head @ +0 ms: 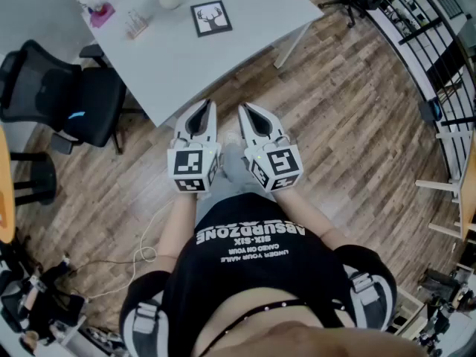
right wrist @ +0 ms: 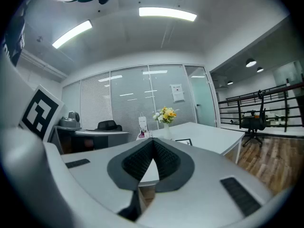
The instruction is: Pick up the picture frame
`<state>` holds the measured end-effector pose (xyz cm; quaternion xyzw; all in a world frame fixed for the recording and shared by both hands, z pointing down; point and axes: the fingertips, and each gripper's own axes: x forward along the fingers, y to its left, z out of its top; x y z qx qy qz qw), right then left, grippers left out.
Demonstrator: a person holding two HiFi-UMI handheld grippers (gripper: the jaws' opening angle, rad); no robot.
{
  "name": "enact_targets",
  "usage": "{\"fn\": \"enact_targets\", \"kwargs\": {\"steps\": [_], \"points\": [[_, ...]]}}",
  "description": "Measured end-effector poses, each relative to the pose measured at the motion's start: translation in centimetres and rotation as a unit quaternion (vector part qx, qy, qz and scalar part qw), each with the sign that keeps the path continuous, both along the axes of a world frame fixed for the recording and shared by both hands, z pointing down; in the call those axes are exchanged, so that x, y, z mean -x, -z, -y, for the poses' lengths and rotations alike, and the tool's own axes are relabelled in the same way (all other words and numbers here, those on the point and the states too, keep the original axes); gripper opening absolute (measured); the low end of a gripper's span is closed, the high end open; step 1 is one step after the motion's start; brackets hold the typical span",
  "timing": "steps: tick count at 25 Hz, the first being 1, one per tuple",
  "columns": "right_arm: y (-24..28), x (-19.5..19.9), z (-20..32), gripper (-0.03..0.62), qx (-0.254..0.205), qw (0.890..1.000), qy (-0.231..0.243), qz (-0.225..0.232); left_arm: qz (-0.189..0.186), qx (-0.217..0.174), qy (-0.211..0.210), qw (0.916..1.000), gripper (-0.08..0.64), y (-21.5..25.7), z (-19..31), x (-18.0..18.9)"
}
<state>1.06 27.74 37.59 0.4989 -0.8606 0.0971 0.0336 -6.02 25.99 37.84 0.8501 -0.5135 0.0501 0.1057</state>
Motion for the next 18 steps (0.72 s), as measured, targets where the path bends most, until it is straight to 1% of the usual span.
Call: {"fn": "enact_targets", "kwargs": {"steps": [4, 9, 13, 18], "points": [[-0.4, -0.3, 1.0, 0.015, 0.004, 1.000, 0.001, -0.003, -0.001, 0.006, 0.000, 1.0000, 0.028, -0.4, 0.9, 0.1], [-0.6, -0.6, 3.4, 0.015, 0.004, 1.000, -0.005, -0.006, -0.001, 0.002, -0.006, 1.0000, 0.028, 0.1, 3.4, -0.1], [-0.5, -0.7, 6.5, 0.015, -0.008, 1.000, -0.014, 0.005, 0.008, 0.004, -0.014, 0.9999, 0.028, -0.4, 6.5, -0.4], [-1.2, -2.1, 12.2, 0.017, -0.006, 1.000, -0.017, 0.015, 0.017, 0.012, -0.010, 0.9997, 0.028, -1.5, 11.7, -1.1]]}}
